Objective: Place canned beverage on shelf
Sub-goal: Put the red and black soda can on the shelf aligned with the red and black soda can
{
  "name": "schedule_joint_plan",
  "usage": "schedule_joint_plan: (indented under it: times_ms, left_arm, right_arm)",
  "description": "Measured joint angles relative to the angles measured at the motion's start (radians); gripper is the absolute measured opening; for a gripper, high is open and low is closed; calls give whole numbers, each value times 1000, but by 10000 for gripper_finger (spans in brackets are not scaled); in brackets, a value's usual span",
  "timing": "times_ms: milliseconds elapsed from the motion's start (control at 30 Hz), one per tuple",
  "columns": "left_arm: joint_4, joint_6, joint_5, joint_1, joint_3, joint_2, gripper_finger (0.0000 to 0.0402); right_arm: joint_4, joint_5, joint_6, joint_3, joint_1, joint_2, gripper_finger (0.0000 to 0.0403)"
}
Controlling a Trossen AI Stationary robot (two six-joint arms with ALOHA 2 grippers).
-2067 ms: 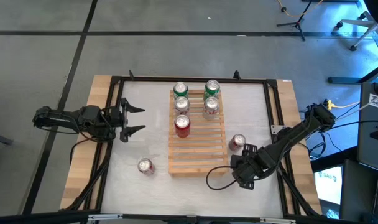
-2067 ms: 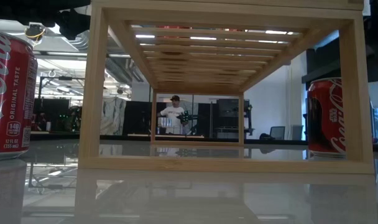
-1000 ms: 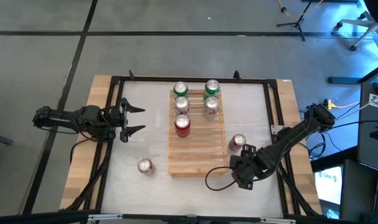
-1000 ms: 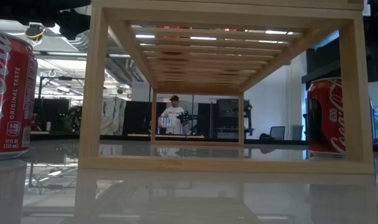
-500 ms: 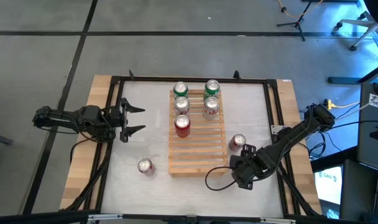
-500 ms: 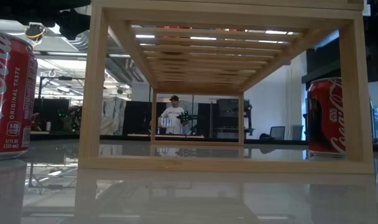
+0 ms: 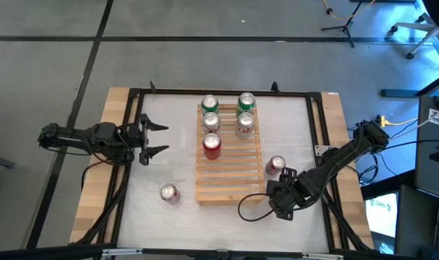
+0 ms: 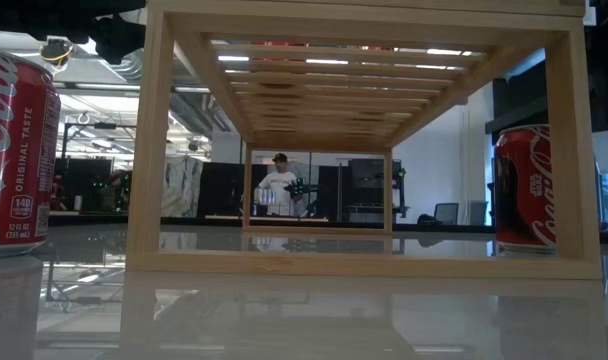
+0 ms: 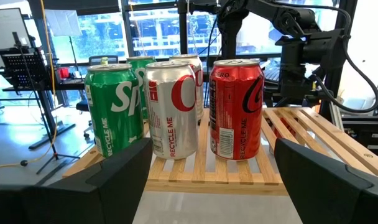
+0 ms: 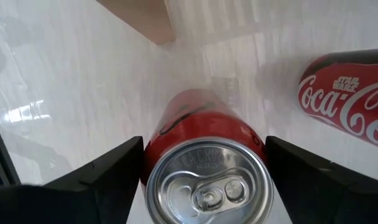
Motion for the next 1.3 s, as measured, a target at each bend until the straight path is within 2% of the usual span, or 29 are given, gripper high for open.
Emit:
schedule_joint_plan:
  times_ms: [533, 767, 833, 1033, 1300]
  left_arm:
    - [0, 0, 0, 0, 0, 0, 330]
    - [0, 0, 0, 0, 0, 0, 330]
    - [0, 0, 0, 0, 0, 0, 330]
    - [0, 0, 0, 0, 0, 0, 330]
    - [0, 0, 0, 0, 0, 0, 330]
  right_arm:
    - [0, 5, -18, 0, 0, 0, 325]
    - [0, 13, -20, 0, 0, 2, 389]
    - [0, 13, -20, 0, 0, 2, 396]
    - [1, 12, -20, 0, 0, 2, 376]
    - [17, 10, -19, -15, 0, 5, 376]
